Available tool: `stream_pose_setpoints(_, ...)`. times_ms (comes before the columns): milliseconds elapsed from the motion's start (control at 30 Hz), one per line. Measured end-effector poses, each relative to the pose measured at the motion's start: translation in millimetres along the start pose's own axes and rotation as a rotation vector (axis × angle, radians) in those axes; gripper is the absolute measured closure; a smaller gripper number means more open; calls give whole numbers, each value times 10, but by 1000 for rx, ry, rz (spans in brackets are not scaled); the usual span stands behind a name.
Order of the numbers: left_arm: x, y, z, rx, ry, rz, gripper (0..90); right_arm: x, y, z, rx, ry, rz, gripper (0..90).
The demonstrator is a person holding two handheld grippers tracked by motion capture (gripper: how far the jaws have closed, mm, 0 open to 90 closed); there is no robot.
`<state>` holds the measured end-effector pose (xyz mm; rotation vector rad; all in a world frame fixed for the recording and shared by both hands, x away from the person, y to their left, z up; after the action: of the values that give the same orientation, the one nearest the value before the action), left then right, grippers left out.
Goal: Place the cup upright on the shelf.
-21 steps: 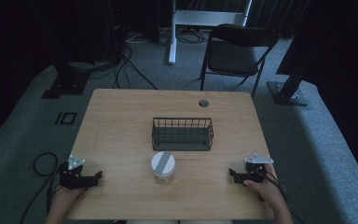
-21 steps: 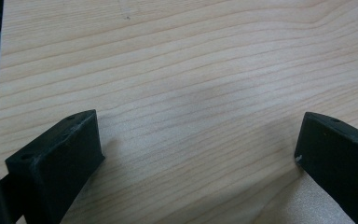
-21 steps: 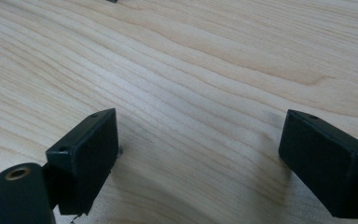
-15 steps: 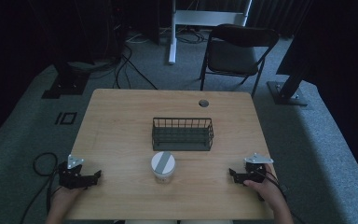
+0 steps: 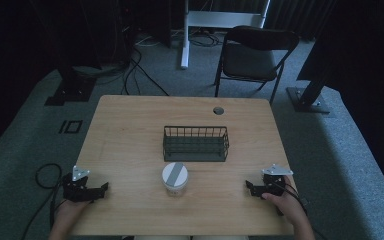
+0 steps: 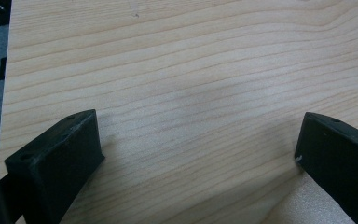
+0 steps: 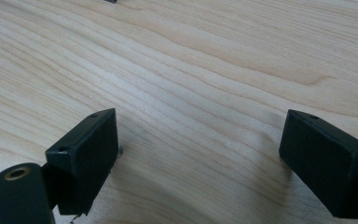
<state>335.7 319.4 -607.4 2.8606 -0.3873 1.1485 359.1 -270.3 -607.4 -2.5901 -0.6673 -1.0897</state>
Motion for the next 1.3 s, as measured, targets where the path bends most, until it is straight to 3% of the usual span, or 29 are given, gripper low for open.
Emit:
stream_pose_setpoints(567, 0, 1, 0, 0, -1, 0, 5, 55, 8, 29, -10, 6, 27, 135)
stream_pose_setpoints(1067, 1, 3, 1, 0, 1, -2, 5, 221, -125, 49, 17, 27, -22, 135)
stream_pose_setpoints(1300, 1, 2, 1, 0, 0, -2, 5, 313, -245, 67, 51, 42, -38, 135)
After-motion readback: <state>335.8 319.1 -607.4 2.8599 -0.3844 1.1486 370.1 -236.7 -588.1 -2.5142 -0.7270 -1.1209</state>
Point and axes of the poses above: each handheld gripper's, and its own axes: z roughly forward along the jaws, x roughly out of its top, y roughly to its right, the point moved 8 cm from there along z, roughly forward along the jaws, and after that the axes turned 4 degrees about x, right-handed, at the moved point
